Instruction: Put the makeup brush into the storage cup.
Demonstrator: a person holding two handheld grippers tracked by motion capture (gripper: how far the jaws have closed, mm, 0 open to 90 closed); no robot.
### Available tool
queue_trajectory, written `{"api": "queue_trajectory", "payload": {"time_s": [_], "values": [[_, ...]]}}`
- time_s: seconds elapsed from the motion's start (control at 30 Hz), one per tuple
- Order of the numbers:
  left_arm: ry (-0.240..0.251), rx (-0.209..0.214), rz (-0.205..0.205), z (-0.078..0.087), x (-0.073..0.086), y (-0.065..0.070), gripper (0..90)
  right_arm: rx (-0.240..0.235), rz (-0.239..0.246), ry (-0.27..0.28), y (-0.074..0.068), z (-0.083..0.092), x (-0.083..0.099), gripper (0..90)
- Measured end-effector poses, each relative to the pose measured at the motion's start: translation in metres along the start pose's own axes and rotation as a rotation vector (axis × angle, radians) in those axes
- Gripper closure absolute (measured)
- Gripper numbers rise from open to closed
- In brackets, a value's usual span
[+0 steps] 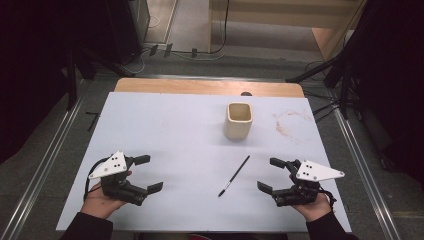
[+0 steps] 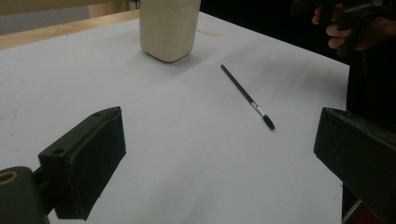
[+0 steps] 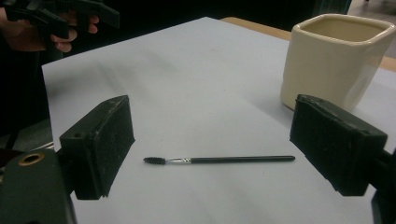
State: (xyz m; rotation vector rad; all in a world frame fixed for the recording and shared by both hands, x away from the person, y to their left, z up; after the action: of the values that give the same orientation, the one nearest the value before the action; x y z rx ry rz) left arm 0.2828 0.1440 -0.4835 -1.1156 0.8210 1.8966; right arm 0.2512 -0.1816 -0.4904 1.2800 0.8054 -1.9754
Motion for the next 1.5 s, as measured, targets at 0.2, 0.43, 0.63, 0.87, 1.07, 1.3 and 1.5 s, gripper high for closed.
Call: {"api": "queue_trajectory", "payload": {"time_s": [0.2,0.43,0.63,0.87,1.07,1.3,1.5], "values": [[0.000,0.000,0.004,0.0004,-0.0008,0.0000,2.4,0.002,0.001,0.000,0.0011,0.0012,0.0005,14.3],[-0.001,0.002,0.030,0.0008,-0.0001,-0.0013,2.4,-0.002,-0.023,0.011,0.0040,0.0001,-0.0007,14.3],[-0.010,-0.004,0.036,0.0005,0.0013,-0.0028,2.4,-0.002,-0.031,0.015,0.0041,0.0001,-0.0016,14.3],[-0.009,-0.004,0.034,0.0003,0.0009,-0.0029,2.4,-0.004,-0.036,0.013,0.0043,0.0004,-0.0014,14.3],[-0.014,-0.011,0.029,-0.0010,0.0016,-0.0035,2.4,-0.002,-0.035,0.019,0.0046,0.0010,-0.0019,14.3],[-0.016,-0.009,0.025,-0.0017,0.0015,-0.0036,2.4,0.005,-0.038,0.016,0.0056,0.0019,-0.0015,14.3],[-0.018,-0.006,0.025,-0.0020,0.0015,-0.0032,2.4,-0.002,-0.049,0.017,0.0052,0.0023,-0.0012,14.2]]}}
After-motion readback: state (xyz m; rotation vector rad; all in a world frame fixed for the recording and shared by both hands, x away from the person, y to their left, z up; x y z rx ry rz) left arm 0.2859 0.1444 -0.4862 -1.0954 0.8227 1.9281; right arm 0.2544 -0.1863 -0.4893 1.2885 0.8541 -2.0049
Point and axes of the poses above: each handheld gripper's, and its own axes: z roughly backward along the jaws, x roughly out of its underside, y roughly to its right, the point moved 10 cm from there along -z, roughly forward along the jaws, and after that the axes turned 2 degrees about -x, right-handed, at the moved point
